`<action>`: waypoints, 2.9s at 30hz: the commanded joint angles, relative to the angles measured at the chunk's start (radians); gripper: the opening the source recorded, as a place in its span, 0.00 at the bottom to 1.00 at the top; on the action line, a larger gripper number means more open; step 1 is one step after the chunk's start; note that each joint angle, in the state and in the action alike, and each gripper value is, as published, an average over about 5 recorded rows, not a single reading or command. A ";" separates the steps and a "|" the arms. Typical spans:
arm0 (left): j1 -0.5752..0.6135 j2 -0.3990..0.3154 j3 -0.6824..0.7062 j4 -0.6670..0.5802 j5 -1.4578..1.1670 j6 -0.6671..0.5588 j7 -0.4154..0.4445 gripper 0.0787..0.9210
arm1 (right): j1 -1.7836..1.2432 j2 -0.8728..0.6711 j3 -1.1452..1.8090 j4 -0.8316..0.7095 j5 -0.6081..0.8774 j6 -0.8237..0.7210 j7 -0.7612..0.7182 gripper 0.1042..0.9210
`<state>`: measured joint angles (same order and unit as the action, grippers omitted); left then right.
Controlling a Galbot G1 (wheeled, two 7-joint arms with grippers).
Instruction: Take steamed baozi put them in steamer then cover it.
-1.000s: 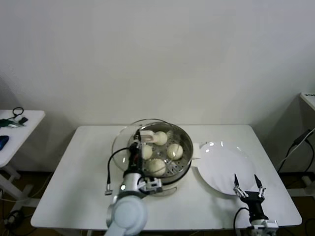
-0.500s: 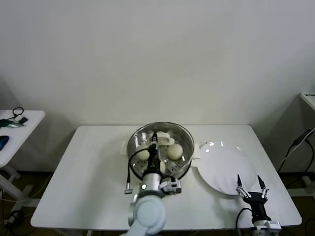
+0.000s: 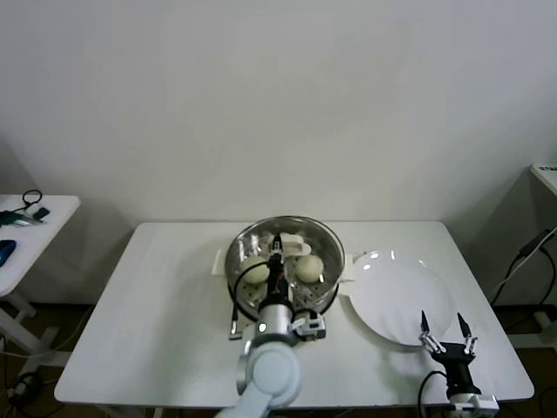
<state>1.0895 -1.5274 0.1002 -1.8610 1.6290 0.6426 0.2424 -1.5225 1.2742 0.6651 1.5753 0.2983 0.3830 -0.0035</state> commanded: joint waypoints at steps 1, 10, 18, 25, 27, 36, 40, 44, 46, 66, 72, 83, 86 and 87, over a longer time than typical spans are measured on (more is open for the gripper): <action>-0.005 -0.010 0.007 0.022 0.010 0.003 -0.011 0.06 | -0.004 0.002 0.003 0.003 -0.001 0.004 0.000 0.88; 0.008 -0.006 -0.009 0.034 0.029 0.001 -0.019 0.06 | -0.008 0.005 0.006 0.004 -0.003 0.011 0.001 0.88; 0.014 -0.005 -0.016 0.045 0.043 -0.003 -0.027 0.06 | -0.005 0.011 0.005 0.003 -0.019 0.016 0.001 0.88; 0.020 -0.006 -0.019 0.051 0.052 -0.017 -0.038 0.06 | -0.004 0.013 0.005 0.003 -0.023 0.016 -0.001 0.88; 0.021 -0.005 -0.018 0.049 0.049 -0.019 -0.045 0.08 | -0.004 0.012 0.005 0.005 -0.024 0.014 -0.003 0.88; 0.032 0.044 -0.009 -0.047 -0.026 -0.034 -0.010 0.35 | -0.001 0.011 -0.002 0.007 -0.026 -0.001 -0.011 0.88; 0.057 0.091 -0.012 -0.137 -0.088 -0.032 0.001 0.48 | 0.001 0.015 -0.010 0.010 -0.022 -0.017 -0.021 0.88; 0.106 0.130 -0.027 -0.233 -0.183 -0.037 -0.039 0.62 | -0.001 0.012 -0.027 0.016 -0.005 -0.032 -0.008 0.88; 0.134 0.147 -0.046 -0.272 -0.254 -0.061 -0.093 0.69 | -0.003 0.009 -0.036 0.019 0.005 -0.038 0.006 0.88; 0.420 0.278 -0.830 -0.319 -1.646 -0.494 -0.289 0.88 | 0.022 0.003 -0.080 0.086 -0.019 -0.079 0.025 0.88; 0.524 0.303 -0.913 -0.204 -1.911 -0.606 -0.279 0.88 | 0.022 0.004 -0.085 0.081 -0.023 -0.072 0.026 0.88; 0.538 0.232 -0.797 -0.066 -1.932 -0.709 -0.282 0.88 | 0.026 0.008 -0.087 0.071 -0.025 -0.074 0.028 0.88; 0.531 0.227 -0.784 -0.041 -1.928 -0.717 -0.281 0.88 | 0.025 0.011 -0.088 0.069 -0.026 -0.075 0.028 0.88; 0.529 0.227 -0.780 -0.032 -1.927 -0.721 -0.281 0.88 | 0.025 0.011 -0.088 0.069 -0.026 -0.077 0.028 0.88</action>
<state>1.5843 -1.2896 -0.6540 -1.9624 -0.1599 -0.0107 -0.0336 -1.4980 1.2832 0.5791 1.6438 0.2739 0.3111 0.0224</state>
